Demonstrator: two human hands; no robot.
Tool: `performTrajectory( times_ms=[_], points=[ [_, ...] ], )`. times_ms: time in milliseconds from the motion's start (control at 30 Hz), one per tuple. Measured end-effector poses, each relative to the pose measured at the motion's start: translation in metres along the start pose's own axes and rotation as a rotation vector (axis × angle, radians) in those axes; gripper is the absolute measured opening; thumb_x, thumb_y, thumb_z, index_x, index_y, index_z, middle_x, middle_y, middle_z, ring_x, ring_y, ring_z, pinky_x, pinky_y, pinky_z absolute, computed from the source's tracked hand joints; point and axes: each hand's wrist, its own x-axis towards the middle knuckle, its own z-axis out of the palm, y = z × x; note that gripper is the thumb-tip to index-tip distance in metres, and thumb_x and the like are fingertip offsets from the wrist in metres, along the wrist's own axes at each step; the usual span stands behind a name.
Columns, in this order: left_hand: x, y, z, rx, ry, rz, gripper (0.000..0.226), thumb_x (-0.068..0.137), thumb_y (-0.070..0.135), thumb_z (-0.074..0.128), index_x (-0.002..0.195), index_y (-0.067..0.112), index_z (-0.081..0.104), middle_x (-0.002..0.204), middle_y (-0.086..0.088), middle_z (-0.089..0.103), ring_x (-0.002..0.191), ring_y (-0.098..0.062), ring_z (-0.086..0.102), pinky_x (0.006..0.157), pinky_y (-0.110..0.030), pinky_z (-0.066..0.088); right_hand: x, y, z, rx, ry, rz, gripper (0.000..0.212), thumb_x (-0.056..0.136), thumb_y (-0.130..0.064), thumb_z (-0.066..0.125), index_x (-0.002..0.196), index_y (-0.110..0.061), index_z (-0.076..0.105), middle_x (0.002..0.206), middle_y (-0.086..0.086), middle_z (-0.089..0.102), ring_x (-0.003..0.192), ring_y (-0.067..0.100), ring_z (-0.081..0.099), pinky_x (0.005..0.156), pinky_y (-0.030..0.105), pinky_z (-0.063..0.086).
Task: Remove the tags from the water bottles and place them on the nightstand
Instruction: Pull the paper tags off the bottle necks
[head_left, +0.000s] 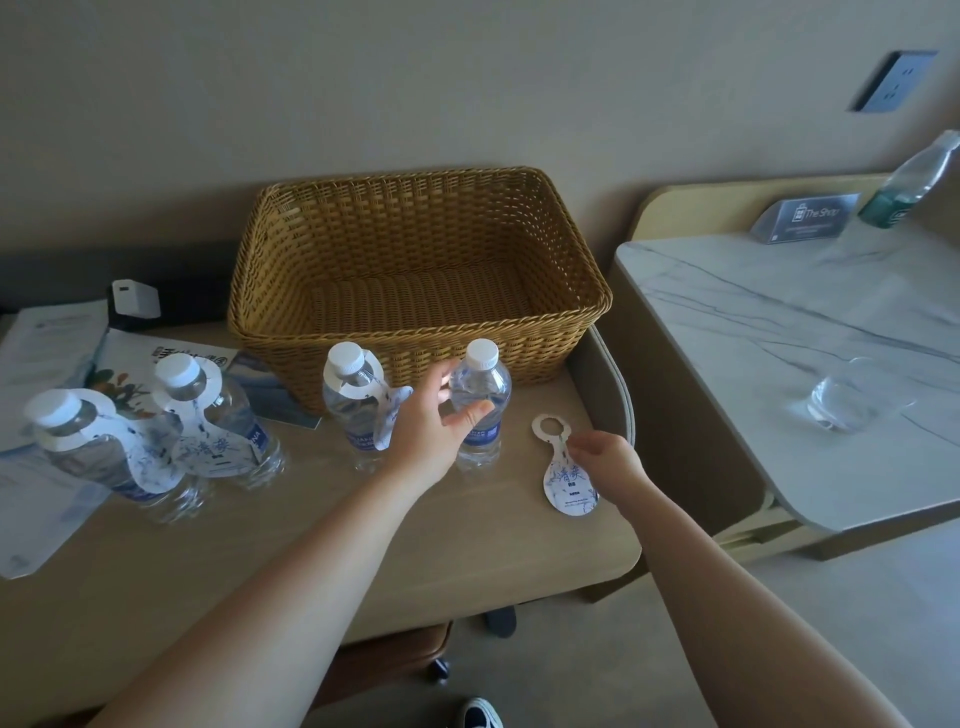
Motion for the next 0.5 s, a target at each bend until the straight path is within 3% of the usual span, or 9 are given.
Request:
performTrajectory(
  times_ms=[67, 133, 200, 267, 400, 500],
  points=[
    [-0.001, 0.001, 0.002, 0.005, -0.006, -0.001, 0.060, 0.087, 0.029, 0.067, 0.141, 0.022, 0.041, 0.143, 0.002, 0.049, 0.132, -0.016, 0.044, 0.094, -0.022, 0.045, -0.007, -0.002, -0.003, 0.007, -0.014, -0.004, 0.031, 0.094, -0.021, 0.057, 0.123, -0.017, 0.063, 0.108, -0.001, 0.064, 0.101, 0.017, 0.057, 0.081, 0.028, 0.041],
    [-0.004, 0.005, 0.002, 0.085, 0.006, 0.015, 0.068, 0.089, 0.031, 0.065, 0.148, 0.016, 0.033, 0.147, -0.003, 0.045, 0.135, -0.018, 0.041, 0.106, -0.038, 0.042, -0.015, -0.006, -0.007, 0.024, -0.019, -0.036, 0.032, 0.093, -0.022, 0.058, 0.125, -0.019, 0.062, 0.107, -0.005, 0.061, 0.097, 0.012, 0.055, 0.078, 0.025, 0.039],
    [-0.007, 0.013, 0.000, 0.155, 0.041, 0.038, 0.076, 0.089, 0.032, 0.065, 0.150, 0.011, 0.026, 0.149, -0.008, 0.042, 0.136, -0.020, 0.041, 0.107, -0.041, 0.039, -0.024, -0.011, -0.011, 0.041, -0.018, -0.092, 0.032, 0.092, -0.019, 0.060, 0.124, -0.020, 0.062, 0.111, -0.007, 0.064, 0.098, 0.010, 0.058, 0.075, 0.020, 0.039],
    [-0.015, 0.024, -0.005, 0.208, 0.095, 0.112, 0.072, 0.087, 0.029, 0.068, 0.147, 0.007, 0.033, 0.144, -0.011, 0.047, 0.131, -0.022, 0.046, 0.104, -0.041, 0.042, -0.034, -0.018, -0.014, 0.043, -0.016, -0.156, 0.030, 0.091, -0.015, 0.061, 0.120, -0.020, 0.064, 0.109, -0.007, 0.068, 0.101, 0.009, 0.061, 0.070, 0.014, 0.041],
    [-0.038, 0.040, -0.038, 0.195, 0.293, 0.427, 0.038, 0.087, 0.015, 0.066, 0.123, 0.006, 0.058, 0.113, -0.005, 0.063, 0.105, -0.016, 0.061, 0.086, -0.036, 0.054, -0.060, -0.043, -0.013, 0.078, -0.011, -0.261, 0.022, 0.089, -0.017, 0.064, 0.109, -0.024, 0.068, 0.099, -0.010, 0.071, 0.094, 0.002, 0.064, 0.067, 0.008, 0.043],
    [-0.050, 0.028, -0.071, 0.181, 0.483, 0.460, 0.026, 0.086, 0.004, 0.062, 0.112, 0.003, 0.059, 0.105, -0.005, 0.060, 0.097, -0.017, 0.060, 0.077, -0.038, 0.054, -0.077, -0.065, -0.002, 0.117, -0.020, -0.353, 0.018, 0.087, -0.018, 0.067, 0.104, -0.022, 0.070, 0.091, -0.005, 0.073, 0.085, 0.003, 0.066, 0.065, 0.006, 0.047]
  ],
)
